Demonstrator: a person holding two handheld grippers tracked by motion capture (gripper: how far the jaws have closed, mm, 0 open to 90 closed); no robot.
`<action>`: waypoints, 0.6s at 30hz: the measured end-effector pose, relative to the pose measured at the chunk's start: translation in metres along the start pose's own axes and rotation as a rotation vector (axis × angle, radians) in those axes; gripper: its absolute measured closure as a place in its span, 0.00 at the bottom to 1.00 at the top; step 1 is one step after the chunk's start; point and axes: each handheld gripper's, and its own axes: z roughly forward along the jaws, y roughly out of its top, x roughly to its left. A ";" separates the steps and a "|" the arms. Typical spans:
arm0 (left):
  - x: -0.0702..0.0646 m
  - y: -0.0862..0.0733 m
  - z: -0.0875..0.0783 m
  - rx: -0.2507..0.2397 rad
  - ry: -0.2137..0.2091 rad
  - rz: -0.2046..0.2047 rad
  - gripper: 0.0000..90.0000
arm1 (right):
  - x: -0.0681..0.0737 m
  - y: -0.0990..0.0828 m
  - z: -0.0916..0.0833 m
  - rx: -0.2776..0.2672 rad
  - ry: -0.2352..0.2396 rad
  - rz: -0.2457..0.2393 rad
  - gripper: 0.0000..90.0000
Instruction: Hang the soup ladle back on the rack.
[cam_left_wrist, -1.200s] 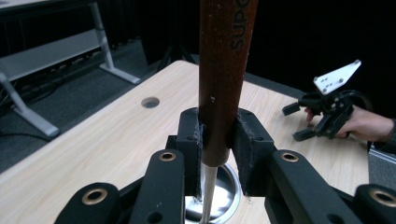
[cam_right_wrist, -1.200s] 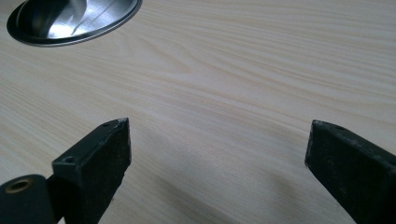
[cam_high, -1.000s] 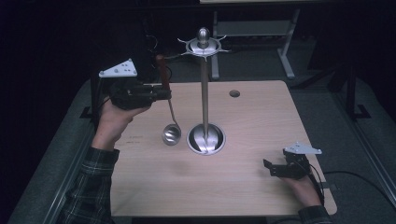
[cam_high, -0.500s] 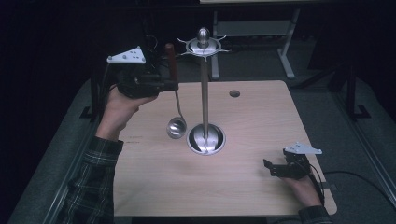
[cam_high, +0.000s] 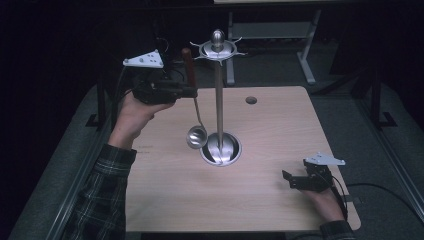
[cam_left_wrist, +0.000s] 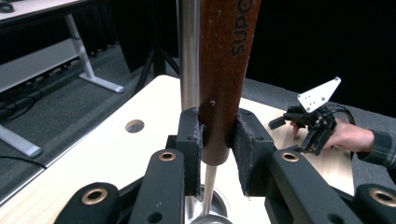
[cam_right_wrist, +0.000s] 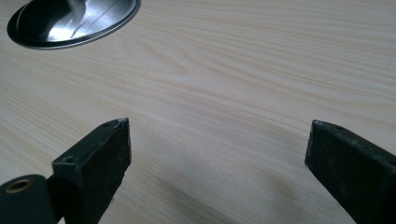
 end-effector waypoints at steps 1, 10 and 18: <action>-0.001 0.000 0.001 0.003 0.001 -0.002 0.81 | 0.000 0.000 0.000 0.000 0.000 0.001 0.07; 0.001 0.000 0.007 0.015 0.002 -0.002 0.81 | 0.000 0.000 0.000 -0.002 0.000 0.001 0.07; 0.002 0.001 0.017 0.018 -0.014 -0.006 0.81 | 0.000 0.000 -0.001 -0.001 0.000 0.004 0.07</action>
